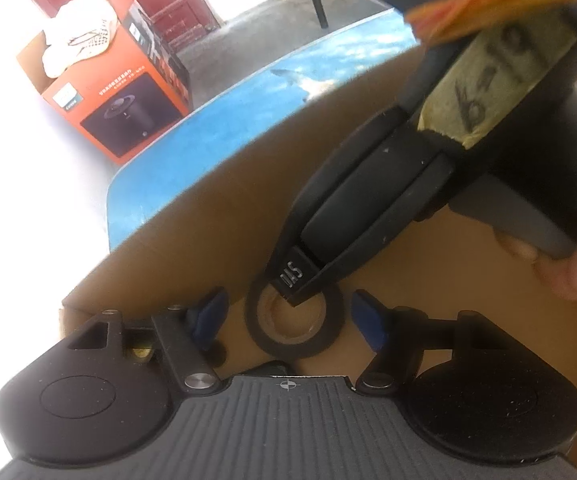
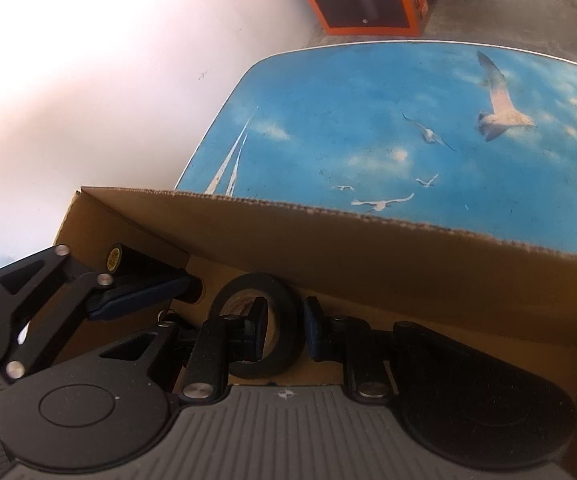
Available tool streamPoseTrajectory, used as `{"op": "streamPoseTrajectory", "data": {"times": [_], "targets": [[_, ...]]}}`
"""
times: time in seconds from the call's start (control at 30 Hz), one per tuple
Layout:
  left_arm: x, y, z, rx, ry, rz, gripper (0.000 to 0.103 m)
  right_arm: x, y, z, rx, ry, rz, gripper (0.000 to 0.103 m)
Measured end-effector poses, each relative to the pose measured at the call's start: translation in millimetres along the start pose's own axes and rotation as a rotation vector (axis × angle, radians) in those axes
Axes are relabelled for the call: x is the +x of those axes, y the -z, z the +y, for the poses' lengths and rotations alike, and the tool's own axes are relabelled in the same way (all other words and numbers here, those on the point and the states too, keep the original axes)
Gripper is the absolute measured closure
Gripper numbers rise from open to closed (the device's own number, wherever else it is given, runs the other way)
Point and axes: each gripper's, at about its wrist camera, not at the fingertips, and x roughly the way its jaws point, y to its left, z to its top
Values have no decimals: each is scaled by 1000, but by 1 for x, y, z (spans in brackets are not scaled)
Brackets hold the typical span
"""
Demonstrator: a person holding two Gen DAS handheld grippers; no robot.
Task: Organize rigid objects
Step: 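Move the right tool back to the white charger plug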
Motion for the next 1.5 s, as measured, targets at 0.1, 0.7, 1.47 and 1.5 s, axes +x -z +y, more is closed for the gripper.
{"op": "streamPoseTrajectory", "data": {"times": [0.1,0.7,1.47,1.5], "targets": [[-15,3,4,-28,0,-30,31,-11,0,-1,16,-25,-20,81],[-199,102,-6,-164,89,-432,20,-248,158,27,-14,-202,-444,80],[-105,157,-162,-122,164,-374,41,-154,273,-12,165,-66,-395,58],[-102,156,-162,-130,158,-366,43,-151,272,-11,163,-72,-386,58]]}}
